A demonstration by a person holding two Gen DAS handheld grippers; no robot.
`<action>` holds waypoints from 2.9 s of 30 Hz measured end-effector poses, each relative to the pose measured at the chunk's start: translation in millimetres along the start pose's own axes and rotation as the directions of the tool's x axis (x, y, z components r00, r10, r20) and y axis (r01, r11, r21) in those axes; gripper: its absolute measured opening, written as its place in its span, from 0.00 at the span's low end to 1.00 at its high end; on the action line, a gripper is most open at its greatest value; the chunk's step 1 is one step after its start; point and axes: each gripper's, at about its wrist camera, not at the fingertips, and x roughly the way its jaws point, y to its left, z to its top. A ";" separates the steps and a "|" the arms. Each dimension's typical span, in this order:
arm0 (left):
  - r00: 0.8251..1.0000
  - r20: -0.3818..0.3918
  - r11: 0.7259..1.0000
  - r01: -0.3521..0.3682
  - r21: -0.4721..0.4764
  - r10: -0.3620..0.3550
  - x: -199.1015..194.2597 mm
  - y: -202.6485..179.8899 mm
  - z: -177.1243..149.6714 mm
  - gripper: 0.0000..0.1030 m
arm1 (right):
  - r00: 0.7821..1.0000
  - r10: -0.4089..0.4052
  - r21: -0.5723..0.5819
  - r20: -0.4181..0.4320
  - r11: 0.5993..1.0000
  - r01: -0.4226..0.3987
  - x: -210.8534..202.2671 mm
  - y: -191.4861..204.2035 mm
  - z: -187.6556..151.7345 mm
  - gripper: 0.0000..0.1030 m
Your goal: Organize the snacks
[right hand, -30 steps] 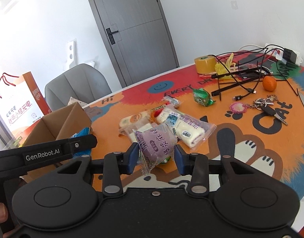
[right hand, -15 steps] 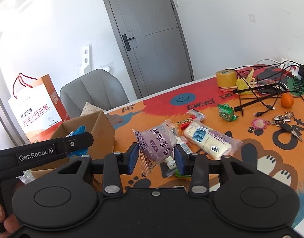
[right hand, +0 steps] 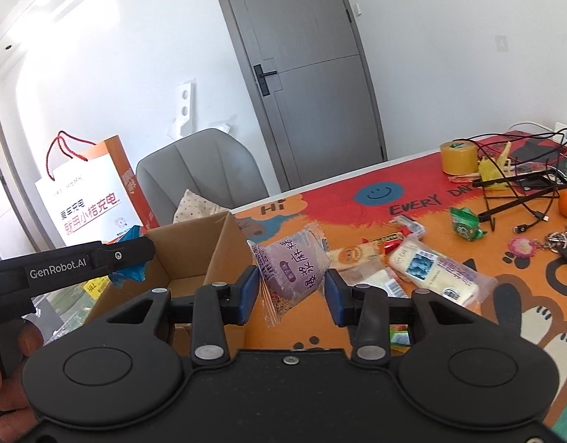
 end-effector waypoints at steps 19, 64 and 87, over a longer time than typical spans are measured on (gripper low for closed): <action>0.994 -0.069 0.992 -0.093 -0.080 0.087 33.0 58.8 3.4 0.34 | 0.996 0.084 -0.037 -0.035 0.996 -0.085 45.2 47.5 11.6 0.38; 0.991 -0.086 0.987 -0.111 -0.116 0.101 20.2 60.0 -3.3 0.92 | 0.999 0.006 0.044 -0.041 0.999 -0.004 40.9 21.8 12.6 0.98; 0.995 -0.058 0.997 0.079 0.001 -0.079 17.8 -35.4 -21.2 0.92 | 0.993 -0.122 0.105 -0.003 0.987 0.121 -21.6 -59.6 -2.6 1.00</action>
